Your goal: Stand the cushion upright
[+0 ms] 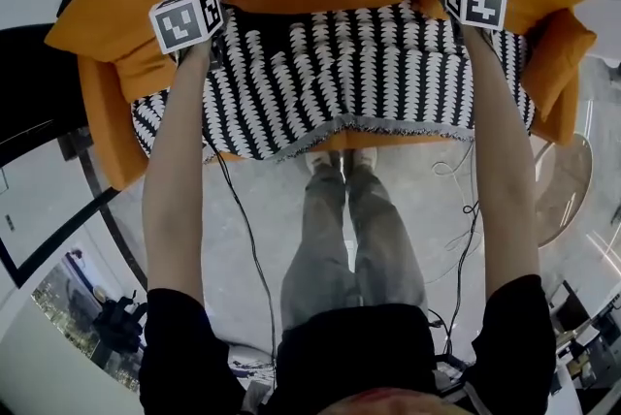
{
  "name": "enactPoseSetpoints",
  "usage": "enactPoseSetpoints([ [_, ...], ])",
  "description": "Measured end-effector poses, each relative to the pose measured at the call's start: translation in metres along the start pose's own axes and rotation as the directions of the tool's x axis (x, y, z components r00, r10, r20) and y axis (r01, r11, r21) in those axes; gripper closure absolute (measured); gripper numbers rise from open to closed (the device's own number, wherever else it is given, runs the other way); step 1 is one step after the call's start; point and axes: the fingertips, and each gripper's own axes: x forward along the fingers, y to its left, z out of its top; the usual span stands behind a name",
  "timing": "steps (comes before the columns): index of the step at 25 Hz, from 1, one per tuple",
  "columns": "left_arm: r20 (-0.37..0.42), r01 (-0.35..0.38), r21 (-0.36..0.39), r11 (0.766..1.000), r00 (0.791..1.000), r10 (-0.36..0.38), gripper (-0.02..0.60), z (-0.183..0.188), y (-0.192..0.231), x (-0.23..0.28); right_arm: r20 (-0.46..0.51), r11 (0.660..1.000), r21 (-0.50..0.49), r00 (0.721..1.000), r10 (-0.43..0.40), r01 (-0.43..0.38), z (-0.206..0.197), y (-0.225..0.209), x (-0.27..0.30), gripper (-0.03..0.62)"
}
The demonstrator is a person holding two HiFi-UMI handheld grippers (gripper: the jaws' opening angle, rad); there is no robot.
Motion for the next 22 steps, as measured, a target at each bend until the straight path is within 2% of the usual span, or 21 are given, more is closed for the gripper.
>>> enactPoseSetpoints([
  [3, -0.042, -0.053, 0.010, 0.999, 0.998, 0.053, 0.531, 0.008, 0.009, 0.008, -0.022, 1.000, 0.024, 1.000, -0.018, 0.019, 0.017, 0.002, 0.013, 0.566],
  [6, -0.127, -0.116, 0.102, 0.988, 0.983, 0.129, 0.531, 0.011, 0.014, 0.021, -0.066, 1.000, 0.021, 0.998, -0.001, 0.002, 0.021, 0.002, 0.022, 0.566],
  [8, -0.137, -0.143, 0.116, 0.983, 0.978, 0.158, 0.531, 0.017, 0.014, 0.026, -0.083, 1.000, 0.023, 0.996, 0.022, -0.020, 0.022, -0.003, 0.022, 0.565],
  [12, -0.121, -0.110, 0.056, 0.992, 0.986, 0.116, 0.531, 0.011, 0.016, 0.011, -0.129, 0.999, -0.022, 0.991, 0.046, -0.049, 0.018, -0.011, 0.008, 0.538],
  [16, -0.157, -0.082, 0.084, 0.993, 0.983, 0.095, 0.484, 0.004, 0.031, -0.005, -0.135, 0.991, -0.114, 0.989, 0.061, -0.076, 0.017, -0.009, 0.001, 0.500],
  [19, -0.153, -0.091, 0.072, 0.993, 0.983, 0.101, 0.477, 0.005, 0.045, -0.017, -0.104, 0.994, -0.068, 0.991, 0.083, -0.090, 0.031, 0.000, -0.005, 0.500],
  [22, -0.096, -0.114, 0.060, 0.992, 0.988, 0.119, 0.479, 0.020, 0.048, -0.043, -0.068, 0.993, -0.056, 0.992, 0.102, -0.106, 0.049, 0.010, -0.022, 0.500],
])
